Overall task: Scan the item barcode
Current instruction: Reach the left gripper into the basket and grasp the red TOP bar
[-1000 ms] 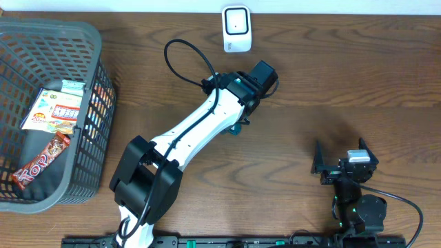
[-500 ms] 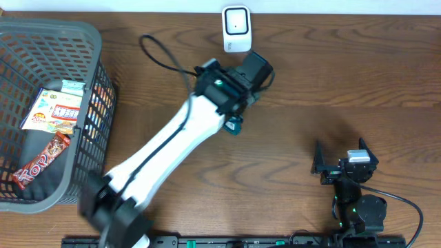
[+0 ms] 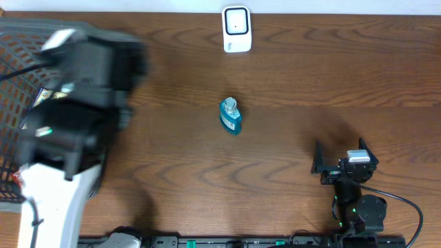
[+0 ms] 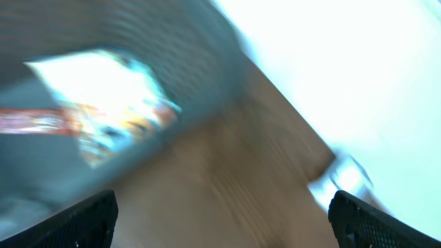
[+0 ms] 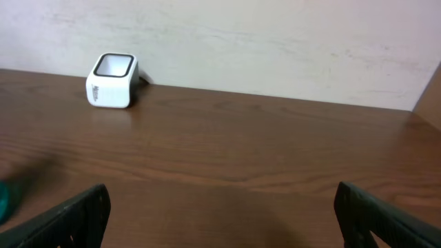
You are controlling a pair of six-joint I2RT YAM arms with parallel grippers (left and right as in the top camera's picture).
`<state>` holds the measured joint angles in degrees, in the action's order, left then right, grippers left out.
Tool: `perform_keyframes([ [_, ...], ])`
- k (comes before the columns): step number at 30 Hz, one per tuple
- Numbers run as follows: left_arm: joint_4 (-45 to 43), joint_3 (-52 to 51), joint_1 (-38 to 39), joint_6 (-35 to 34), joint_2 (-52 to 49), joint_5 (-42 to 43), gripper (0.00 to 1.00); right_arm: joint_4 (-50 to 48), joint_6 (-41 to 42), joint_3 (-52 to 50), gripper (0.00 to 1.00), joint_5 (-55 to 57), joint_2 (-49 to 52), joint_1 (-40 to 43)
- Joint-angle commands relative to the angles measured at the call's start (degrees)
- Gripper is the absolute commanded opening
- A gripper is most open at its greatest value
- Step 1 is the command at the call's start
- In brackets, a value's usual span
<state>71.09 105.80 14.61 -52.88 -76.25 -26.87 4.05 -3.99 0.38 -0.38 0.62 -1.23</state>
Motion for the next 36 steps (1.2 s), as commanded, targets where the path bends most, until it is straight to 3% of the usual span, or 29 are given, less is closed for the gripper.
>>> perform_keyframes([
  [1,2.62,0.31,-13.53,-2.45,0.96,-1.11,0.98,0.24,0.13,-0.07,0.99,-0.13,-0.28,0.17],
  [7,6.95,-0.02,-35.6,-7.78,-2.4,13.11,0.98,0.24,0.11,-0.07,0.99,-0.13,-0.28,0.17],
  [13,11.43,-2.16,-47.54,-17.79,-9.6,17.35,0.98,0.24,0.13,-0.07,0.99,-0.11,-0.28,0.17],
  [21,10.64,-5.16,-51.23,-21.4,-21.62,16.7,1.0,0.24,0.13,-0.07,0.99,-0.13,-0.28,0.17],
  [25,9.79,-6.62,-51.45,-25.07,-26.95,13.33,0.95,0.24,0.13,-0.07,0.99,-0.13,-0.28,0.17],
  [36,-1.33,-15.54,-51.58,-25.44,-35.06,10.49,0.94,0.24,0.11,-0.07,0.99,-0.13,-0.28,0.17],
])
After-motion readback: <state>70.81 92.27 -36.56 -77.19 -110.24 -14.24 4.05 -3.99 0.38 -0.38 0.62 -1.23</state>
